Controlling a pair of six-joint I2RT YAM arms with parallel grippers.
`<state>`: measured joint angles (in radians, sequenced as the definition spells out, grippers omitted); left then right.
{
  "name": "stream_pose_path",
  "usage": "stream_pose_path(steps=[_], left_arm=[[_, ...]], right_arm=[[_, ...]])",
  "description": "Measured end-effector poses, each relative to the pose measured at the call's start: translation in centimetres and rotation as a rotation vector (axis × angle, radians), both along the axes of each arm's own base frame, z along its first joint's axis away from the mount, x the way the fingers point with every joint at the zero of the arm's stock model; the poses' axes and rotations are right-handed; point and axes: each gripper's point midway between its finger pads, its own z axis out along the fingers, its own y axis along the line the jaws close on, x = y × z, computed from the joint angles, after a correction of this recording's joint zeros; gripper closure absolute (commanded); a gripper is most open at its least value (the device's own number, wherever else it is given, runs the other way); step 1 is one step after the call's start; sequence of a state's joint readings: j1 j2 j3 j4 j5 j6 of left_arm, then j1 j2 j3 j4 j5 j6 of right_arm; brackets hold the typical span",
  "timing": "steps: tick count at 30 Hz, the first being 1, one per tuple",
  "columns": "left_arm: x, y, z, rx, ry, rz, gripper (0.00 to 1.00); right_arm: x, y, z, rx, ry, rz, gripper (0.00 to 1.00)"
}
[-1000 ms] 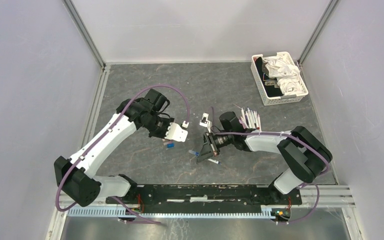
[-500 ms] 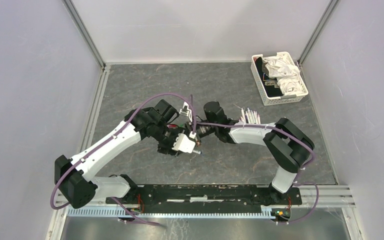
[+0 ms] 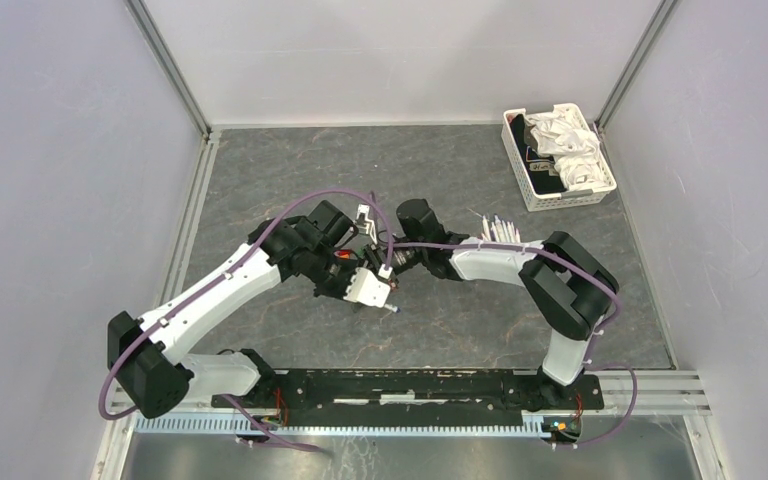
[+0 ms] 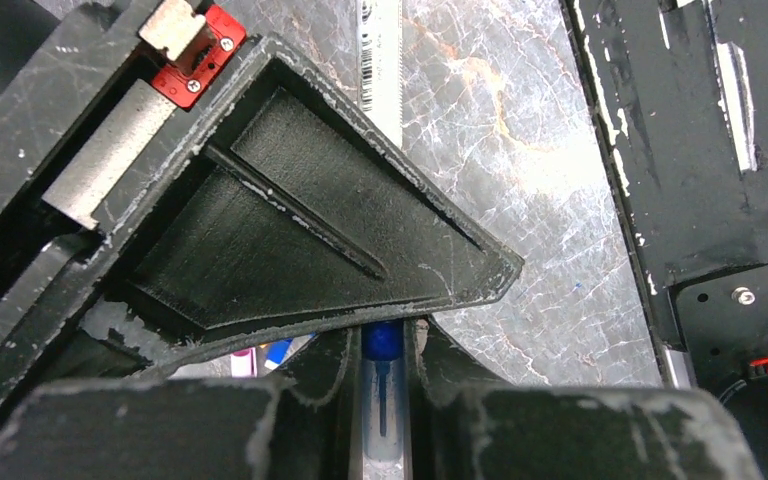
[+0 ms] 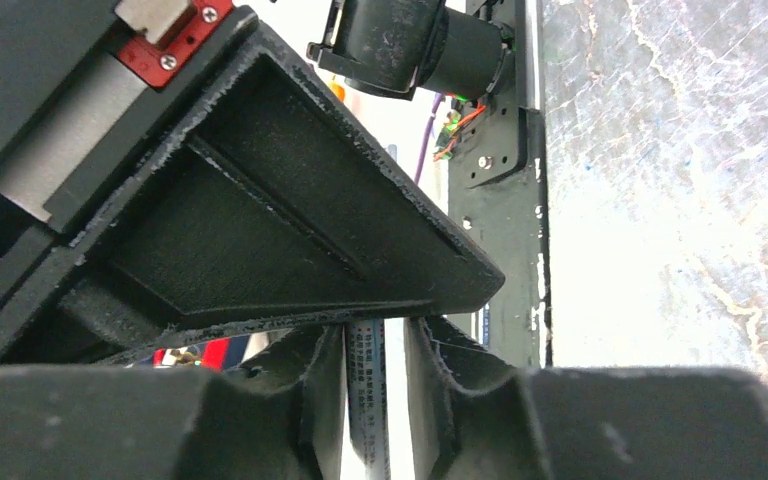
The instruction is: Open the pen caps
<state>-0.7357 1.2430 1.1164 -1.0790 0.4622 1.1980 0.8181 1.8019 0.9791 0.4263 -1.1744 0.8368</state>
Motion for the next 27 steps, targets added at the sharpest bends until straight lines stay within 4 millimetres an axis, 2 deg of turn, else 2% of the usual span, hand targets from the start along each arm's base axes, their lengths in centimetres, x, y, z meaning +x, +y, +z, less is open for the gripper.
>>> stream_pose_path(steps=[2,4,5,17,19,20,21,22,23,24,25,27], left_arm=[[0.1,0.1,0.0,0.006,-0.006,0.004,0.98],[0.2,0.2,-0.1,0.012,-0.012,0.007,0.98],[0.3,0.2,-0.1,0.012,-0.012,0.008,0.98],[1.6,1.8,-0.4,0.077,-0.052,0.060,0.98],[2.3,2.4,-0.8,0.092,-0.070,0.070,0.98],[2.7,2.5,-1.0,0.059,-0.068,0.050,0.98],[3.1,1.8,-1.1,-0.068,-0.041,0.005,0.98],[3.5,1.4,-0.7,-0.147,-0.038,-0.017,0.98],[3.6,0.2,0.9,-0.303,-0.008,-0.048,0.98],[3.7,-0.5,2.4,-0.378,0.000,-0.072,0.98],[4.2,-1.0,3.9,-0.380,-0.014,-0.085,0.98],[5.2,-0.9,4.9,-0.307,-0.066,-0.083,0.98]], right_arm=[[0.3,0.1,0.1,-0.010,-0.016,0.005,0.84],[0.5,0.1,0.3,-0.015,-0.030,0.011,0.97],[0.5,0.1,0.3,-0.015,-0.033,0.015,1.00],[1.8,1.4,-0.4,0.014,-0.025,0.078,1.00],[2.0,1.0,-1.3,-0.001,-0.069,0.064,1.00],[1.8,0.2,-2.2,-0.021,-0.126,0.012,1.00],[2.1,-0.7,-2.7,-0.033,-0.209,-0.085,1.00],[2.7,-1.6,-2.3,-0.016,-0.281,-0.204,1.00],[3.2,-2.7,-0.9,0.037,-0.343,-0.312,1.00],[3.7,-3.3,0.8,0.086,-0.397,-0.374,1.00],[4.2,-3.4,1.7,0.105,-0.434,-0.396,1.00],[5.6,-3.1,3.0,0.118,-0.489,-0.390,1.00]])
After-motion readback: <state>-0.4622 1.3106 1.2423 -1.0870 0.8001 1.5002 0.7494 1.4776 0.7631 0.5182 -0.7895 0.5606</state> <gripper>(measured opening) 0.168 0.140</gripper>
